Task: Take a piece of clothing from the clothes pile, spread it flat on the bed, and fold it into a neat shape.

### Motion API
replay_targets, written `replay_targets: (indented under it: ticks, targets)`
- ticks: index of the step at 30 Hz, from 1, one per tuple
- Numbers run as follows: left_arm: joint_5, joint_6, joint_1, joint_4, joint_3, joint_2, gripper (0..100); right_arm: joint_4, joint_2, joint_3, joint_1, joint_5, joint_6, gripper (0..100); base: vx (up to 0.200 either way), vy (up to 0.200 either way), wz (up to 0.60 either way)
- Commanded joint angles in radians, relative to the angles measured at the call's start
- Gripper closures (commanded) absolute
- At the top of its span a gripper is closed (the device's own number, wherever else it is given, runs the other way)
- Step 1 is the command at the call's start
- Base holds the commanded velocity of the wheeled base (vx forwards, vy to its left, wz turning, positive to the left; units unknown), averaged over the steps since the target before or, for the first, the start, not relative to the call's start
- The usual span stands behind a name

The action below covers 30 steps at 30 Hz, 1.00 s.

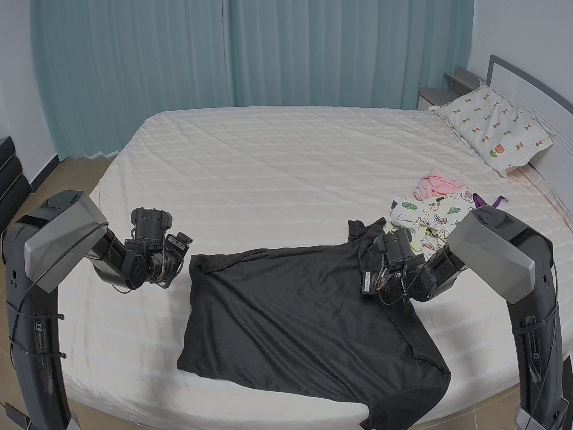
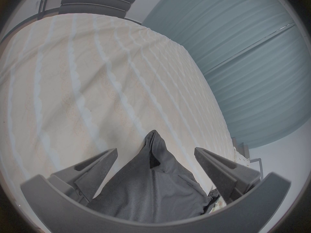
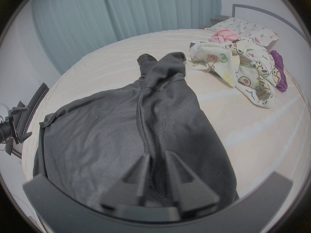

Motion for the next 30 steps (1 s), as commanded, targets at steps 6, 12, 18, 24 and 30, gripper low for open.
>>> replay_targets:
  ticks: [6,12,18,24,30]
  targets:
    - [0.0,0.0,-0.001,-0.007,0.021,0.002,0,-0.008,-0.035,0.017,-0.053,-0.001,0.049,100,0.0,0.0,0.0]
    - [-0.008,0.001,-0.001,-0.03,0.041,0.01,0,-0.007,-0.139,0.061,-0.193,0.101,0.088,100,0.0,0.0,0.0]
    - [-0.016,0.001,-0.001,-0.031,0.054,0.006,0,-0.011,-0.142,0.061,-0.306,0.154,0.09,100,0.0,0.0,0.0]
    - [-0.017,0.001,-0.001,-0.031,0.064,0.006,0,-0.036,-0.073,0.03,-0.383,0.19,0.093,100,0.0,0.0,0.0]
    - [-0.017,0.001,-0.001,-0.031,0.07,0.002,0,-0.105,-0.006,-0.009,-0.439,0.188,0.095,100,0.0,0.0,0.0]
